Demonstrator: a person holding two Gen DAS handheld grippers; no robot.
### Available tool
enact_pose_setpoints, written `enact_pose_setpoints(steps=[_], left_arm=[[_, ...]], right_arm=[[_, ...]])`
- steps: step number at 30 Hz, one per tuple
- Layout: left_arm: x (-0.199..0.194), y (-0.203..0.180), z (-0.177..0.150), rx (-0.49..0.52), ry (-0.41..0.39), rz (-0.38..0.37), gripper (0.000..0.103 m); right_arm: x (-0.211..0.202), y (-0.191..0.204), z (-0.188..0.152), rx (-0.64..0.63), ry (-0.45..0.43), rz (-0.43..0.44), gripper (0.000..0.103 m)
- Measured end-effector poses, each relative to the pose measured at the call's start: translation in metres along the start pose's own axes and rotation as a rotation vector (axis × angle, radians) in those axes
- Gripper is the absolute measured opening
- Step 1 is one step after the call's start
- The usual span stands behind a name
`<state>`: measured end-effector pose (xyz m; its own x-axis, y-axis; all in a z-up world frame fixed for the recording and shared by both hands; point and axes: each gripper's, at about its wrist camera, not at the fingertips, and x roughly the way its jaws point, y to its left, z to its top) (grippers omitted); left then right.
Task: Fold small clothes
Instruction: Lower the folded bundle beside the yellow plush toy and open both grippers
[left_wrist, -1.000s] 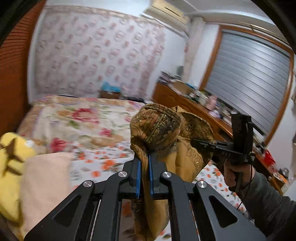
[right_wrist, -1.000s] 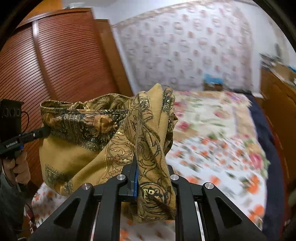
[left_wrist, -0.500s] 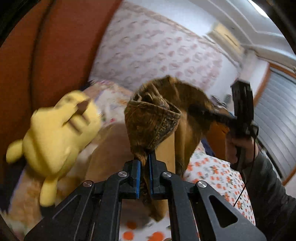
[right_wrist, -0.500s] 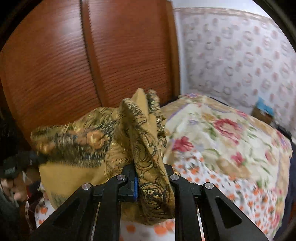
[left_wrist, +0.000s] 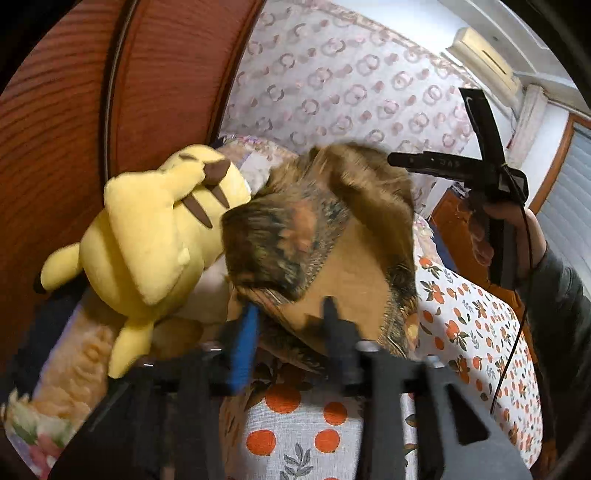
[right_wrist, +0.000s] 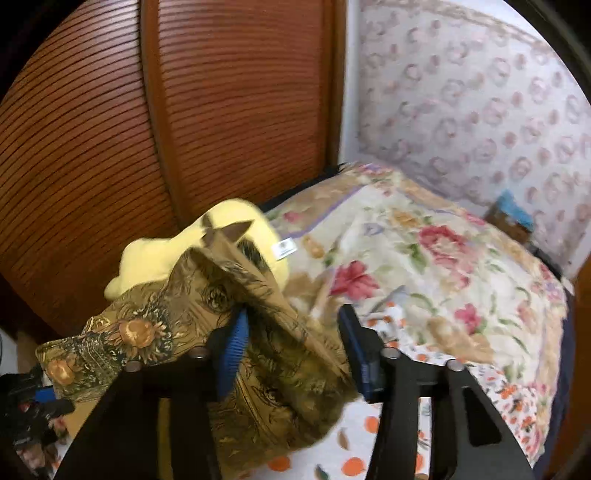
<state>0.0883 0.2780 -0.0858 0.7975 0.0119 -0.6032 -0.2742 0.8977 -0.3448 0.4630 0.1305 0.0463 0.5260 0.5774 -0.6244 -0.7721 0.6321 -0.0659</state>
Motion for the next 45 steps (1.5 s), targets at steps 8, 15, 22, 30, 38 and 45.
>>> enact_pose_setpoints(steps=[8,15,22,30,38,45], left_arm=[[-0.035,-0.024,0.008,0.111,-0.102,0.032,0.103],[-0.043,-0.062,0.004,0.213,-0.113,0.004,0.103],[-0.051,-0.113,-0.008,0.292,-0.124,-0.055,0.103],[-0.065,-0.167,-0.020,0.357,-0.149,-0.092,0.103],[-0.081,-0.213,-0.027,0.408,-0.180,-0.106,0.103],[-0.098,-0.245,-0.027,0.434,-0.198,-0.121,0.103]], right_arm=[[-0.066,0.039,-0.048,0.034,-0.080,0.009,0.063],[-0.128,0.065,-0.127,0.041,-0.135,-0.002,0.063],[-0.215,0.093,-0.200,0.104,-0.207,-0.045,0.082],[-0.271,0.092,-0.261,0.205,-0.260,-0.168,0.087],[-0.337,0.104,-0.297,0.291,-0.319,-0.288,0.087],[-0.367,0.128,-0.308,0.306,-0.357,-0.389,0.087]])
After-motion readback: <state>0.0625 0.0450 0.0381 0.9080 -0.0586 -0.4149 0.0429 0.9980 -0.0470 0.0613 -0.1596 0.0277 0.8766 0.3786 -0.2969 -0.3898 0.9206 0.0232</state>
